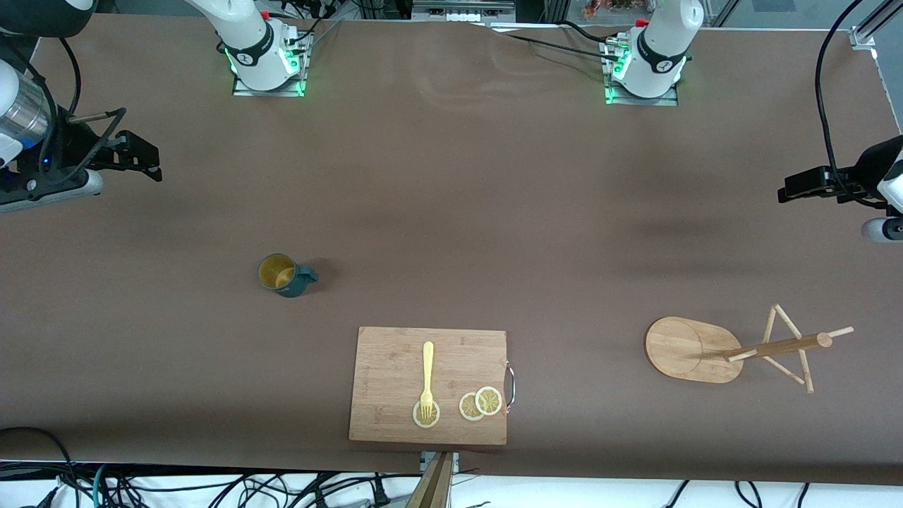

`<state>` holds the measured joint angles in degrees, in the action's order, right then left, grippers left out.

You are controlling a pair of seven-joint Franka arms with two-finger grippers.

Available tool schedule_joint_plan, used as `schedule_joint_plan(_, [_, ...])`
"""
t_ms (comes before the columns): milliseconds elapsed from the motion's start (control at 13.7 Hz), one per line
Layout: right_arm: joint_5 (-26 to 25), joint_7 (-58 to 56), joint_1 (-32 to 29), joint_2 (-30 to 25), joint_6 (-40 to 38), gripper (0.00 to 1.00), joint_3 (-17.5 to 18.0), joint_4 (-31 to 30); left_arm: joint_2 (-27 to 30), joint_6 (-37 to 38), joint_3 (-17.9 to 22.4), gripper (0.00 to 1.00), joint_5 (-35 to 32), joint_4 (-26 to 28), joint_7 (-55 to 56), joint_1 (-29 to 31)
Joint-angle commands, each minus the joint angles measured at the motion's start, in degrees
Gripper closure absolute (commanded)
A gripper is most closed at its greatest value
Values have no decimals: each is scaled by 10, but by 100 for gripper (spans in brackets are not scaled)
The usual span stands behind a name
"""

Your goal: Pass cup and hang on rack

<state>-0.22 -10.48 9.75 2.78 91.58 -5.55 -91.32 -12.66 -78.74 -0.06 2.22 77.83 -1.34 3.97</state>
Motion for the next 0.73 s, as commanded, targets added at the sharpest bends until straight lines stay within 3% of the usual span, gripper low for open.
schedule_joint_plan(0, [11, -2, -7, 3, -3, 0, 3, 10, 5, -4, -3, 0, -11, 5, -2, 2])
schedule_joint_plan(659, [13, -5, -9, 3, 5, 0, -15, 18, 5, -4, -3, 0, -11, 5, -2, 2])
